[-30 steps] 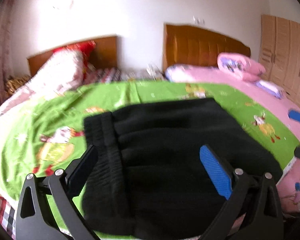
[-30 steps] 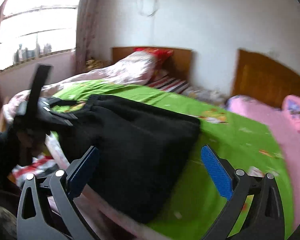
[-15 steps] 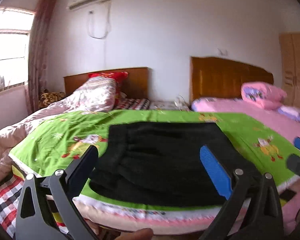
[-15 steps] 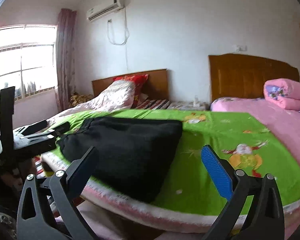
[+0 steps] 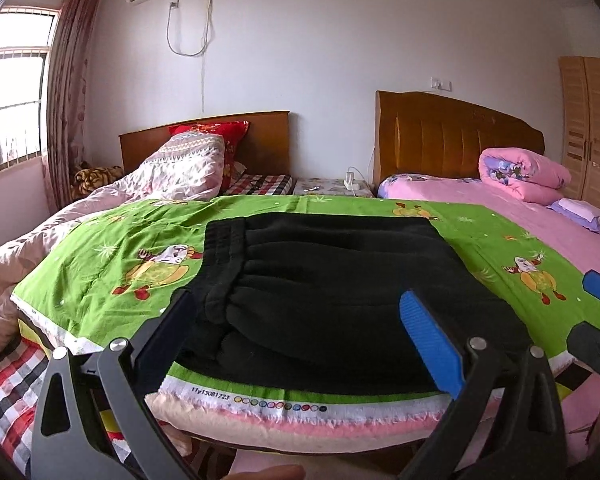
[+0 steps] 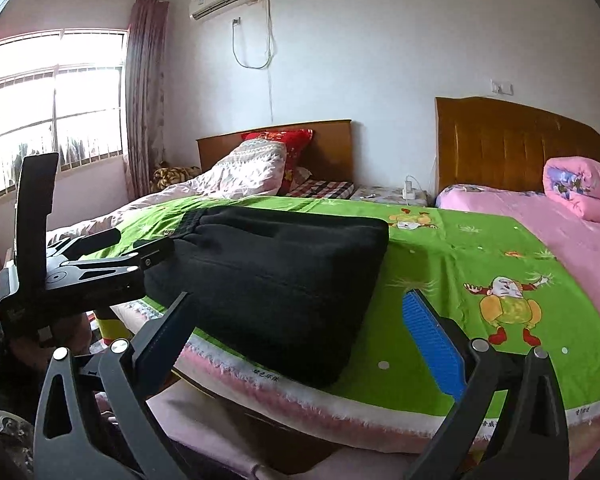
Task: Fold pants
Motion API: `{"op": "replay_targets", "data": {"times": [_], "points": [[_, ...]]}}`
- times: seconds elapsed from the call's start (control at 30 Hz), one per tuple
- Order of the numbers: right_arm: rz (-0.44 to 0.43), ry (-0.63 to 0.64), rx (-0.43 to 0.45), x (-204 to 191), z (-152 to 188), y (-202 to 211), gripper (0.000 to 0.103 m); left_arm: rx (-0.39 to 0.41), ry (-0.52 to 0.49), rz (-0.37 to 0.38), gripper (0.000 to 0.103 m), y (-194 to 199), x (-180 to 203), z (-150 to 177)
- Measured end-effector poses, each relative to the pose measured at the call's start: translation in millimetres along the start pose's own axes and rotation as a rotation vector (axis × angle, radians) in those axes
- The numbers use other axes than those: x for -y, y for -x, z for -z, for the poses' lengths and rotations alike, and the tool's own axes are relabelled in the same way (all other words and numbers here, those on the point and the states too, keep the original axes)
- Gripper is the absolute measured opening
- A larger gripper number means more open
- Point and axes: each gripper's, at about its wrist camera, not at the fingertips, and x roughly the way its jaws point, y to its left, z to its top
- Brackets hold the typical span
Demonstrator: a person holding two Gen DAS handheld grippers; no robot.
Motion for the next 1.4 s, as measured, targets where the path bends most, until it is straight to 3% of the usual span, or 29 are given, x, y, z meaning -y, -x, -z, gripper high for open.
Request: {"op": "replay_targets", "data": {"times": [1.4], "points": [[0.017,-0.048,-0.028,6.5,2.8,1.3,0.098,-0.040,-0.066,0.007,0.102,-8.4,7.7,5.1]]}}
